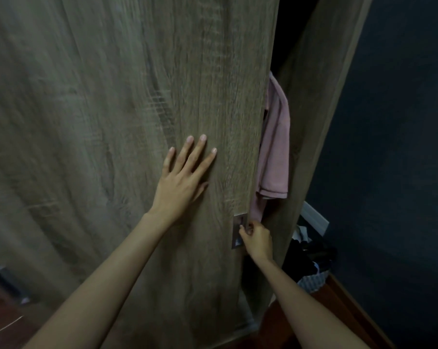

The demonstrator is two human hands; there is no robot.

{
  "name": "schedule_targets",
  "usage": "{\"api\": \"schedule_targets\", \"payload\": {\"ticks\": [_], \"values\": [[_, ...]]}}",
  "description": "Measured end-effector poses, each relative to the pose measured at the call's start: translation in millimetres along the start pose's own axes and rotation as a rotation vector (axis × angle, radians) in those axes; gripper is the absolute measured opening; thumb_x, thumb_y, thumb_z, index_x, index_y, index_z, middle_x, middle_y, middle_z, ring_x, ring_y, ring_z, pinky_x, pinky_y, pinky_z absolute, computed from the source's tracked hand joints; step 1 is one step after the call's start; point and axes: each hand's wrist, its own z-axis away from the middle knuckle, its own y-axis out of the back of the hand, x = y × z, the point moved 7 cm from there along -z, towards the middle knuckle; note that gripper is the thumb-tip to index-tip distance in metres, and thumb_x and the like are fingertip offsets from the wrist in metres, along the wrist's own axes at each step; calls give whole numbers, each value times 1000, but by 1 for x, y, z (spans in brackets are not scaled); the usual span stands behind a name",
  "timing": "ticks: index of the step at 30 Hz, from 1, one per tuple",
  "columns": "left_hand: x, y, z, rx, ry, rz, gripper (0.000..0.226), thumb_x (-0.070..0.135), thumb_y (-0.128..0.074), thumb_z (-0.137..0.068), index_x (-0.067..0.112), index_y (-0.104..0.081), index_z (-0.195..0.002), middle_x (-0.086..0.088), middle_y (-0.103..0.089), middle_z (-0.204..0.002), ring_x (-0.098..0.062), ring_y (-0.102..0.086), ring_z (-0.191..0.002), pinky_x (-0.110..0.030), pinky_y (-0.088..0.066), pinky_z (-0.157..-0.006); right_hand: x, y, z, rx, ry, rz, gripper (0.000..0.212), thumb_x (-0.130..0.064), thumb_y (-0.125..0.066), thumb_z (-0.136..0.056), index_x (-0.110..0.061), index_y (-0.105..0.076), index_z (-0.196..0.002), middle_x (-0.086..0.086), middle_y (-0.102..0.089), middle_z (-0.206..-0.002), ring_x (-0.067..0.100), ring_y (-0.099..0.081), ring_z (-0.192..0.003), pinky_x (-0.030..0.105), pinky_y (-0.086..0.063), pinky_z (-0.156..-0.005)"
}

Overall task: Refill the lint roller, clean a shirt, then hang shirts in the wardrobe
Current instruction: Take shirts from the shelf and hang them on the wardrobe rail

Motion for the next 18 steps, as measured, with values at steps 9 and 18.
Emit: {"api": "schedule_targets", "payload": {"ticks": [9, 18], "values": [[45, -11, -21, -22, -26, 36, 82, 33, -66, -83, 21, -24, -152, -9, -11, -160, -25, -6, -148, -47, -13, -117, 46, 36, -24, 158, -75, -21, 20, -29, -62, -89, -12, -62, -99, 6, -69, -94, 21, -65, -83, 37, -55, -70], [72, -18, -38, -53, -45, 33, 80, 34, -65, -85, 22, -22, -152, -7, -11, -161, -25, -6, -148, -46, -11, -117, 66, 65, -37, 314, -92, 36, 25, -31, -67, -85, -13, -57, -97, 7, -62, -99, 24, -61, -88, 32, -48, -60]]}}
